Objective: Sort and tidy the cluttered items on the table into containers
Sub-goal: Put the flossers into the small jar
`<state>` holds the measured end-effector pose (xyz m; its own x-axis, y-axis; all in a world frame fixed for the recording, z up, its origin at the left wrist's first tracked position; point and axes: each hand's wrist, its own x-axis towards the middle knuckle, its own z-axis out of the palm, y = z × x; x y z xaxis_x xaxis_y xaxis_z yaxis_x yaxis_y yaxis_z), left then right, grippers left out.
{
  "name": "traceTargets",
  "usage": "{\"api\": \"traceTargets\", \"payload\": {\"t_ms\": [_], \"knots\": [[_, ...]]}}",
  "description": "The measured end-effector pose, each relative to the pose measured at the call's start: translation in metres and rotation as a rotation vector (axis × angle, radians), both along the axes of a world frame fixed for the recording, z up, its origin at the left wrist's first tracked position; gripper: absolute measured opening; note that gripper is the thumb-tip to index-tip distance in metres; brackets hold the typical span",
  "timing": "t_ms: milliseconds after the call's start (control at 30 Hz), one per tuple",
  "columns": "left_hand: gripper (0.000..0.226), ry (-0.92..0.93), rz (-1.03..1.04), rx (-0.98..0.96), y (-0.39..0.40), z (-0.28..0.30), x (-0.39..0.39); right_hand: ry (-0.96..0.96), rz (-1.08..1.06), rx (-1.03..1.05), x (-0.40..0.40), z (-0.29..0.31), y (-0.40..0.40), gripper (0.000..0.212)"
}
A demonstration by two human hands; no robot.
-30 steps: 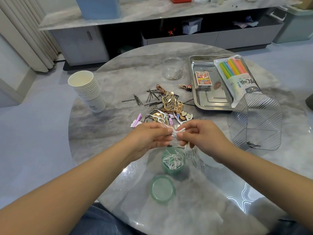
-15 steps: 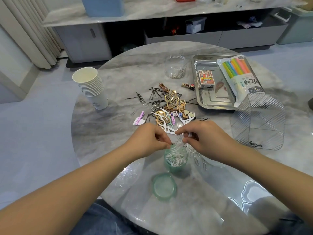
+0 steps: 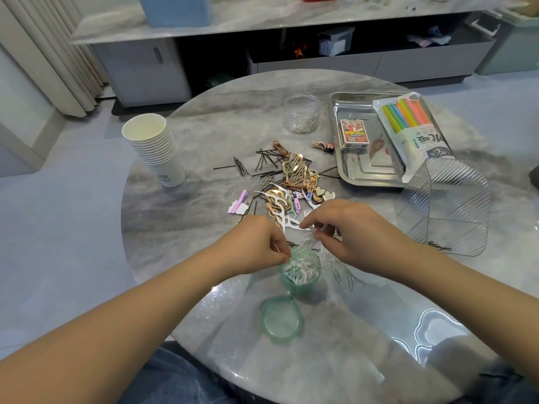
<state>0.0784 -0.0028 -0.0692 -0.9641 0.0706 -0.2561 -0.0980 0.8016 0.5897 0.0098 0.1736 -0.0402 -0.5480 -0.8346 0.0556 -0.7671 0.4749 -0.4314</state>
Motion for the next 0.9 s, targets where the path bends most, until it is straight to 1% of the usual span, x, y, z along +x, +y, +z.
{"api": "traceTargets", "payload": {"t_ms": [167,367,433,500,567,667,800,900], "knots": [[0.006,-0.028,-0.026,0.015,-0.002,-0.001,0.000,0.018,0.028,0.009,-0.003,-0.008,0.001,0.024],[0.005,-0.044,-0.041,0.033,-0.003,-0.001,-0.001,0.127,0.172,0.033,0.003,-0.021,-0.005,0.030],[0.006,-0.051,-0.031,0.037,-0.003,-0.001,0.000,0.140,0.171,0.124,0.009,-0.024,-0.009,0.036],[0.008,-0.056,-0.014,0.048,-0.003,-0.001,0.000,0.149,0.098,0.217,0.013,-0.029,-0.012,0.036],[0.009,-0.056,0.002,0.052,-0.003,-0.001,0.000,0.079,0.036,0.232,0.011,-0.030,-0.012,0.031],[0.008,-0.055,0.030,0.079,-0.004,0.001,0.000,-0.040,0.037,0.160,0.007,-0.028,-0.012,0.031],[0.006,-0.062,0.042,0.099,-0.004,0.001,-0.001,-0.101,0.009,0.035,0.006,-0.029,-0.009,0.024],[0.005,-0.069,0.050,0.107,-0.005,0.000,-0.003,-0.187,-0.071,0.011,0.007,-0.035,-0.009,0.019]]}}
